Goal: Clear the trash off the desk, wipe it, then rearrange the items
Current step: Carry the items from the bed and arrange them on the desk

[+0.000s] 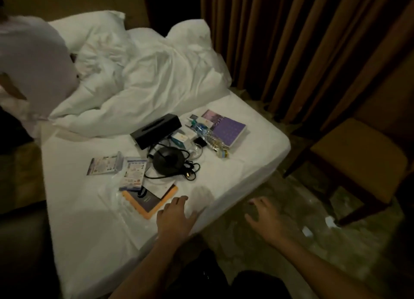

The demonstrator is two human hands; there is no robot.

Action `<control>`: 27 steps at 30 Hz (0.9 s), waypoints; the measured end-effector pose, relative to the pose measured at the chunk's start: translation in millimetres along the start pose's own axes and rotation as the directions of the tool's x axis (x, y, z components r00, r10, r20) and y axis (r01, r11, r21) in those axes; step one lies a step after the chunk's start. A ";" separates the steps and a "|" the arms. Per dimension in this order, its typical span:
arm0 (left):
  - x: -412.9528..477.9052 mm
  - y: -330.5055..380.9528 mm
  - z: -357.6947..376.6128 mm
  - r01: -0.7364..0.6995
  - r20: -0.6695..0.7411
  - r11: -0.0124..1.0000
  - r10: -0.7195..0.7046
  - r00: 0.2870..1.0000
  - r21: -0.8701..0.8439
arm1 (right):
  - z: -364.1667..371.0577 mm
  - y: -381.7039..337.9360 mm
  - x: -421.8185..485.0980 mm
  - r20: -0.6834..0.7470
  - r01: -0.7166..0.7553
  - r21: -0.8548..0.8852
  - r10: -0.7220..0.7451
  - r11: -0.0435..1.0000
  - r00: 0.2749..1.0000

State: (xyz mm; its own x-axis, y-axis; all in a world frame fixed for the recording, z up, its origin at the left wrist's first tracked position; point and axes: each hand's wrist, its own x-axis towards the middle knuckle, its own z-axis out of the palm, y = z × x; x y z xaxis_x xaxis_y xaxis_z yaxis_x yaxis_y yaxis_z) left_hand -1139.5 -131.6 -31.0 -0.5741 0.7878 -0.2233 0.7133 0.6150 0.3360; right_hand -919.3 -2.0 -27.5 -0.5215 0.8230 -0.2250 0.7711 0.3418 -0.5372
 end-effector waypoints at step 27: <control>153.1 -73.6 65.5 0.738 0.045 0.579 -0.776 0.629 -0.347 | 120.9 -100.5 303.6 0.739 0.538 -0.119 -0.287 0.835 0.609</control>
State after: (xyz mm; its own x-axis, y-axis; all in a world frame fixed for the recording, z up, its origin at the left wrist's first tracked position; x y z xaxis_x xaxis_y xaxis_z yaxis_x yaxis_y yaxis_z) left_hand -1253.6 -54.1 -149.9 -0.8968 0.0199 -0.4420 -0.1505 0.9257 0.3470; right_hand -1199.3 158.6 -140.0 -0.8093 0.0682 -0.5834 0.4067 0.7817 -0.4728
